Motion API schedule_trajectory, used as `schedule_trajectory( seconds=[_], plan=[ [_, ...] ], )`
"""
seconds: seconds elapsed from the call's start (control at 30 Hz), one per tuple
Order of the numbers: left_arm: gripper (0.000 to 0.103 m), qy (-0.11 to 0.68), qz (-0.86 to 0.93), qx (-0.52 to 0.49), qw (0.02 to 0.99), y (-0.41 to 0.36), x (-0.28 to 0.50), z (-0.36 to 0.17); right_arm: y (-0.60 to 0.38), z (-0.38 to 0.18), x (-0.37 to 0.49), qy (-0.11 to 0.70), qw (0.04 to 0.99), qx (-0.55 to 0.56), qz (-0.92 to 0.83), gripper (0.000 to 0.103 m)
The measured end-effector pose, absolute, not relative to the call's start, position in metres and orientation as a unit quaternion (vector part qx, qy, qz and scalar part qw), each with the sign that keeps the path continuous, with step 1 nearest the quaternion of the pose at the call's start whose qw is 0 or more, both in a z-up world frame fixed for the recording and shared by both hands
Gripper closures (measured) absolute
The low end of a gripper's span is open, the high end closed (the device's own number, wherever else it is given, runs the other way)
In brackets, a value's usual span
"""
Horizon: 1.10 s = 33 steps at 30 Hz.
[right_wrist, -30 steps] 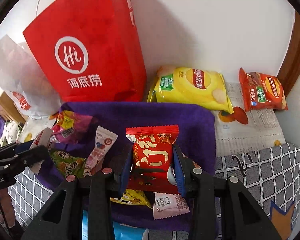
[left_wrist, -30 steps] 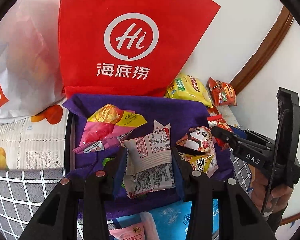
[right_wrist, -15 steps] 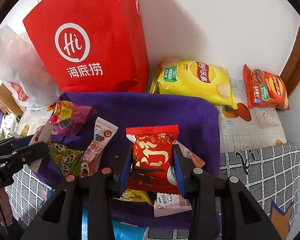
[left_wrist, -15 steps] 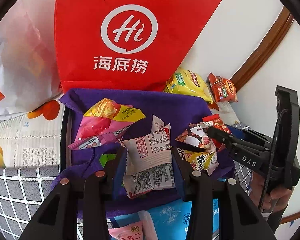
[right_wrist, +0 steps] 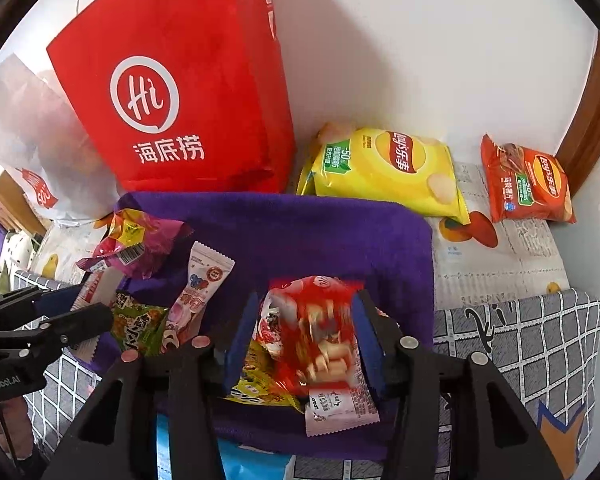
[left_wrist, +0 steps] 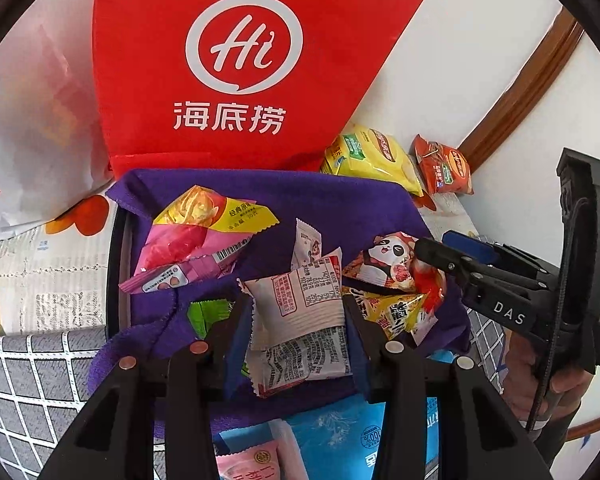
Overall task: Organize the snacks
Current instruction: 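Lower both snacks onto the purple towel and open both grippers, then withdraw both grippers from the towel toward the blue tissue pack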
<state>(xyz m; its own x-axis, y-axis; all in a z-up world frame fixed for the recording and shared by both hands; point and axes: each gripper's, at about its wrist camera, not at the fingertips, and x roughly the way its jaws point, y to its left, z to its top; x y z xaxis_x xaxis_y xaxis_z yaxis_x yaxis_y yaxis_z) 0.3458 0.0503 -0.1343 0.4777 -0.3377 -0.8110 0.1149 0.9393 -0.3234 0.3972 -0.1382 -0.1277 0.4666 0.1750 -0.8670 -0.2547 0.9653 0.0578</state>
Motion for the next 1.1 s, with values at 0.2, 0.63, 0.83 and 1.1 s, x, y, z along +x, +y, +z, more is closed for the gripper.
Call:
schedule_trajectory(
  seconds=[0.2, 0.63, 0.83, 1.1],
  plan=[
    [0.06, 0.494, -0.136, -0.111, 0.852, 0.049, 0.346, -0.135, -0.139, -0.12, 0.394, 0.493, 0.86, -0.031, 0.125, 0.053],
    [0.056, 0.488, -0.147, -0.115, 0.853, 0.049, 0.344, -0.132, -0.138, -0.103, 0.386, 0.471, 0.872, -0.025, 0.132, 0.053],
    [0.054, 0.484, -0.15, -0.116, 0.854, 0.05, 0.342, -0.129, -0.141, -0.1, 0.386, 0.469, 0.873, -0.012, 0.133, 0.053],
    [0.039, 0.474, -0.146, -0.109, 0.862, 0.052, 0.338, -0.118, -0.142, -0.094, 0.385, 0.462, 0.877, -0.006, 0.132, 0.053]
  ],
)
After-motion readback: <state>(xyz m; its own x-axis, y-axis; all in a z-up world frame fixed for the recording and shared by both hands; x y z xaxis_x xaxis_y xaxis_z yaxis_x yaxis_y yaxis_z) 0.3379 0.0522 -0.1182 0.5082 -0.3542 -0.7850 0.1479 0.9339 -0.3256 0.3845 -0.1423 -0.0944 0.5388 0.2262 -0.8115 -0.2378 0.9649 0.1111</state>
